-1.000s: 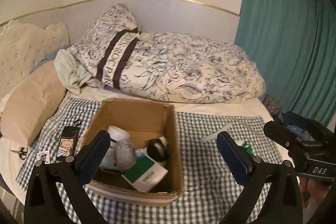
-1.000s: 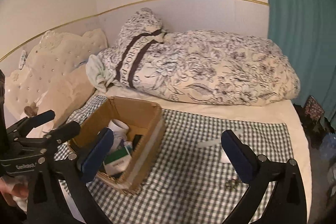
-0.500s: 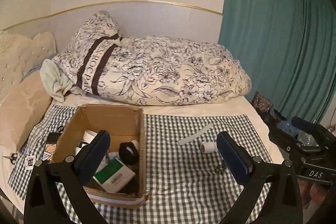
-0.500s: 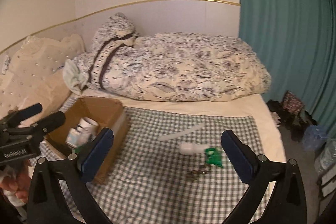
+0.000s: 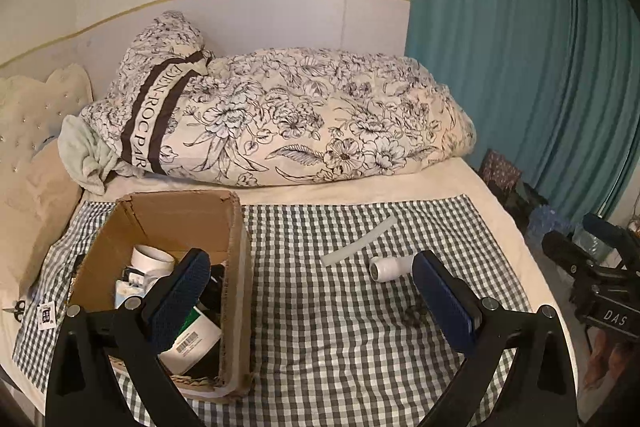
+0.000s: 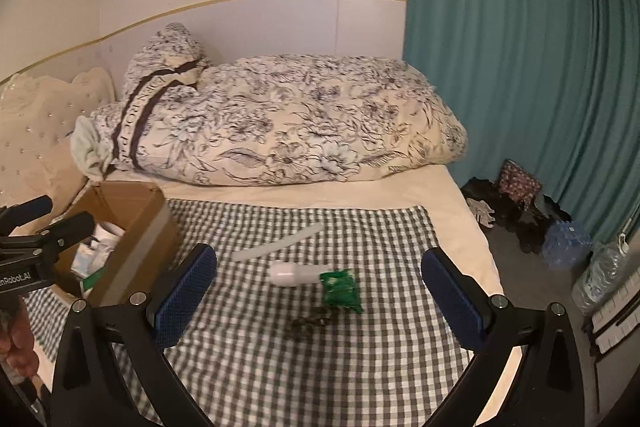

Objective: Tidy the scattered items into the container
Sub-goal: 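Move both tools back toward the white plastic strip and green packet, then grasp the white plastic strip with the left tool while the right grasps the green packet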

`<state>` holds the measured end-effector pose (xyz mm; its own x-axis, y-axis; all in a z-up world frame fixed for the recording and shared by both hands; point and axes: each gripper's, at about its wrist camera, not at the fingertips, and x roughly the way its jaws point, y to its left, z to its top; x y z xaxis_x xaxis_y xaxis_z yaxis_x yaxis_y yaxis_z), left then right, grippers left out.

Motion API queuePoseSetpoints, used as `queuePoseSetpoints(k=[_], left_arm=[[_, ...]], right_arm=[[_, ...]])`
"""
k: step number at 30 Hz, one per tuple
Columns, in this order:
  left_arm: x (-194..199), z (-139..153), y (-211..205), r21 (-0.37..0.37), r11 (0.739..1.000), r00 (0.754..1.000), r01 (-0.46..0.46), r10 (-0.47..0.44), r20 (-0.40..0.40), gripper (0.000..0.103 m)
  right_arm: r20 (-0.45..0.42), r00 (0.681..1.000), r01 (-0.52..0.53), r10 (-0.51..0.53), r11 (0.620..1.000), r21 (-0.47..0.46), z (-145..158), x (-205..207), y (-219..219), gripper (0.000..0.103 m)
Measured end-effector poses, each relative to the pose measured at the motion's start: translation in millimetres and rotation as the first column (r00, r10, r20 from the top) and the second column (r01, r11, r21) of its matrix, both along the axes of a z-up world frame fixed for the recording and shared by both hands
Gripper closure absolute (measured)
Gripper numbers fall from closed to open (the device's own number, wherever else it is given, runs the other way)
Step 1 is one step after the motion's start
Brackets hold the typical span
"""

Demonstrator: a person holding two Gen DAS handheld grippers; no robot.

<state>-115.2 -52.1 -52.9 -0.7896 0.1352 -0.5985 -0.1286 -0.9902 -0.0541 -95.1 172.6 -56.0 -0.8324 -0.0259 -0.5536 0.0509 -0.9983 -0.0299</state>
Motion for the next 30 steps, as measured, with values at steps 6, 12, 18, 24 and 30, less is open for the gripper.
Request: queuePoseSetpoints(k=[6, 12, 18, 24, 30], left_arm=[[-19, -24, 18, -0.045, 0.999, 0.999, 0.025, -0.023, 0.047, 0.000], [-44, -52, 28, -0.037, 0.998, 0.996, 0.056, -0.054, 0.065, 0.000], [-81, -81, 39, -0.056, 0.996, 0.993, 0.066, -0.060, 0.098, 0.000], [-125, -116, 54, -0.043, 0.997, 0.979, 0.059, -0.050, 0.197, 0.000], [-162, -155, 75, -0.090, 0.994, 0.970, 0.067, -0.043, 0.237, 0.000]], right_arm=[[0.067, 0.998, 0.004, -0.004, 1.000, 0.001, -25, -16, 16, 0.000], [0.140, 0.990, -0.010, 0.012, 1.000, -0.021, -59, -42, 26, 0.000], [0.206, 0.977, -0.050, 0.061, 0.997, -0.060, -97, -69, 32, 0.000], [0.246, 0.964, -0.085, 0.100, 0.994, -0.068, -135, -94, 38, 0.000], [0.293, 0.955, -0.051, 0.052, 0.999, -0.011, -171, -126, 51, 0.000]])
